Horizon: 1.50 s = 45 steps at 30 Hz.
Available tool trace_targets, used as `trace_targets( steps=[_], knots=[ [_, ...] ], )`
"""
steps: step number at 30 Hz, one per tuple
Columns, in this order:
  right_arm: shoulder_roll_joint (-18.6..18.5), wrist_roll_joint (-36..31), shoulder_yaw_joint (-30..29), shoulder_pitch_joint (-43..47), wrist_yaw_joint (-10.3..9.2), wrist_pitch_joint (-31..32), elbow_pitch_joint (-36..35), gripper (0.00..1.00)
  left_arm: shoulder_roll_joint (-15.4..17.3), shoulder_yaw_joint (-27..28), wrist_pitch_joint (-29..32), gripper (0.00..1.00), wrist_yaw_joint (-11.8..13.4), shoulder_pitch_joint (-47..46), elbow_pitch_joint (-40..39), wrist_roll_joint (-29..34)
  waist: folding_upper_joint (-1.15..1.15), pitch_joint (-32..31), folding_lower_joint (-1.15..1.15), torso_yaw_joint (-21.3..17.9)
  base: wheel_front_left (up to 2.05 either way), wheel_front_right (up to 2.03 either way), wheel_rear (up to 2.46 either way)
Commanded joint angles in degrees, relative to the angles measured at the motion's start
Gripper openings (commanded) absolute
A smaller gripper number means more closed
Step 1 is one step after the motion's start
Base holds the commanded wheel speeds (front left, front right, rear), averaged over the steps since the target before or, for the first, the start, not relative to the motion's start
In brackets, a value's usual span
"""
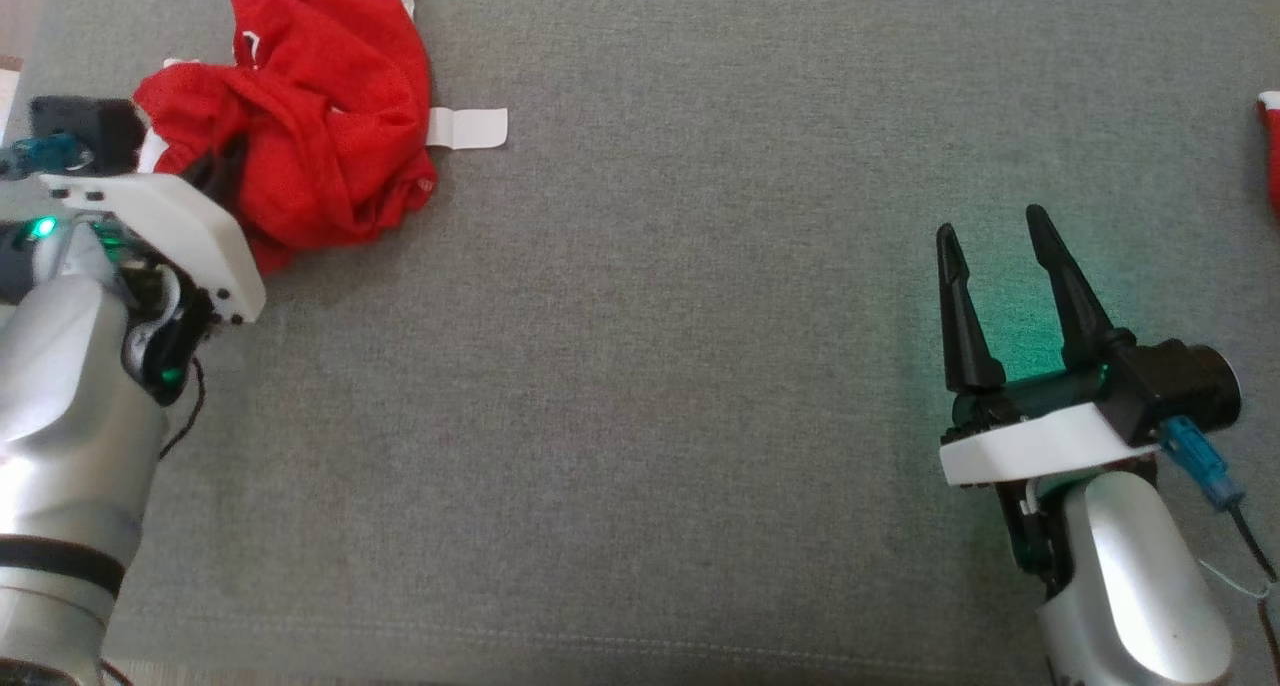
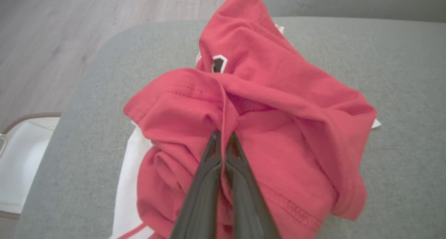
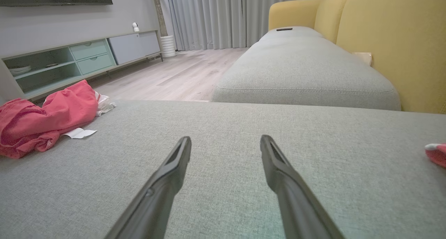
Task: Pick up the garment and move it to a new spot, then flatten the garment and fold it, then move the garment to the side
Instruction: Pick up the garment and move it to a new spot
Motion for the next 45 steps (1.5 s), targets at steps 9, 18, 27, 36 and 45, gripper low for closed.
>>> trace_targets(
  steps=[9,18,27,36,45],
  knots=[
    [-0.16,1.01,1.46,-1.52,-0.05,-0.61,-1.16,1.00,5.36,-1.68,-15.01,0.00,0.08,-5.12,-2.92,-2.28,0.00,-2.80,-0.01,-0.64,0.00,0.00,0.00],
    [-0.16,2.89,1.60,0.08,-0.05,-0.61,-0.78,1.00,4.23,5.26,-17.06,0.00,1.16,-2.38,-26.71,5.63,0.00,-8.15,-0.01,-1.31,0.00,0.00,0.00],
    [-0.16,4.19,1.98,0.78,-0.05,-0.61,-0.87,1.00,0.89,4.81,-17.07,0.00,0.80,1.48,-37.63,10.78,0.00,-9.91,-0.01,-3.77,0.00,0.00,0.00],
    [-0.16,5.62,2.82,-0.38,-0.05,-0.61,-1.54,1.00,-4.45,0.05,-17.07,0.00,0.52,-1.53,-38.07,13.01,0.00,-9.20,-0.01,-10.32,0.00,0.00,0.00],
    [-0.16,7.72,4.40,-2.27,-0.05,-0.61,-2.54,1.00,-13.19,-5.27,-17.08,0.00,1.95,-7.59,-31.93,17.80,0.00,-7.35,-0.01,-17.67,0.00,0.00,0.00]
  ],
)
